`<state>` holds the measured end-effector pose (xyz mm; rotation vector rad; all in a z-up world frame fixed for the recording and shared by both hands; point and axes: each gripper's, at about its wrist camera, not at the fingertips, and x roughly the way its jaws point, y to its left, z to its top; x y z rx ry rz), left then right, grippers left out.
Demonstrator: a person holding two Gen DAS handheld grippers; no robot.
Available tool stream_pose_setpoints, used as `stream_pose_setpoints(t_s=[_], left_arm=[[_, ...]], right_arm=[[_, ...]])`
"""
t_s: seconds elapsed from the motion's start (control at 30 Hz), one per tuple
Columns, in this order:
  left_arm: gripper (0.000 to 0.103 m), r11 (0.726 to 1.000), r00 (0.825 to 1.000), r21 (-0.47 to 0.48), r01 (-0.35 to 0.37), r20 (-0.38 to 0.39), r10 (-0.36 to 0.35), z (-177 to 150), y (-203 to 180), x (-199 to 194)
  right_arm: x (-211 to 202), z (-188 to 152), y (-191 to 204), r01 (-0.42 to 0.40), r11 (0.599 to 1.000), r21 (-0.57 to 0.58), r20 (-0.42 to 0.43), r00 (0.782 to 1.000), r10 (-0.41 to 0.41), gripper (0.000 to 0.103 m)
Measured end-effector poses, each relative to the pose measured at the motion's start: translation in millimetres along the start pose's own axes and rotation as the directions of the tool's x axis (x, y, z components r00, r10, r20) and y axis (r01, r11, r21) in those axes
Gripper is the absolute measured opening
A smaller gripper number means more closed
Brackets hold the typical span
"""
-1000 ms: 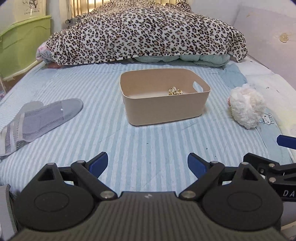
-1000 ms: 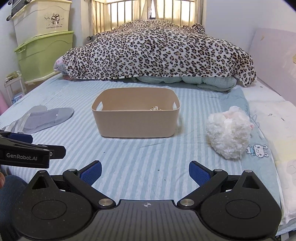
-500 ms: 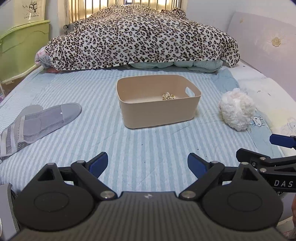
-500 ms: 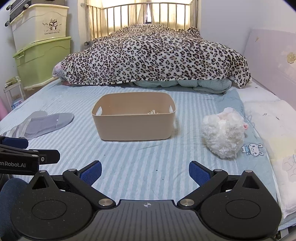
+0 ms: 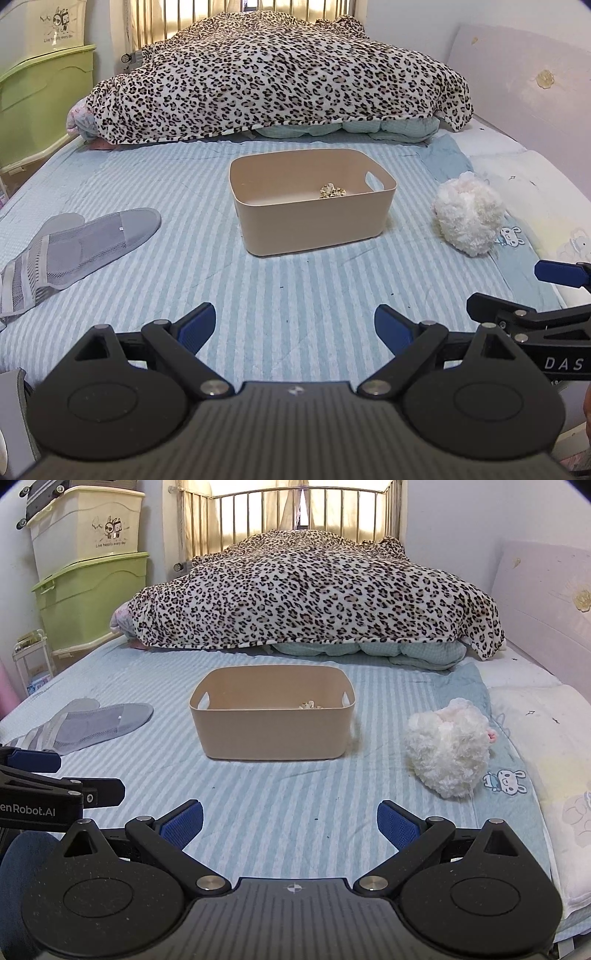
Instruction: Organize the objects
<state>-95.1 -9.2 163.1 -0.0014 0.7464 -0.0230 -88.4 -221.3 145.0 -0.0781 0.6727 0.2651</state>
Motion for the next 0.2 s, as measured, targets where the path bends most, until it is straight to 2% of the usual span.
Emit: stream_pose_setpoints(t_s=[0.2], left_arm=[[0.093, 1.000, 1.000, 0.013, -0.007, 0.007, 0.007, -1.8, -1.5, 1.2]], right_arm=[[1.1, -0.3, -3.3, -0.008, 1.000, 0.011, 0.005, 1.000, 0.008, 0.102]])
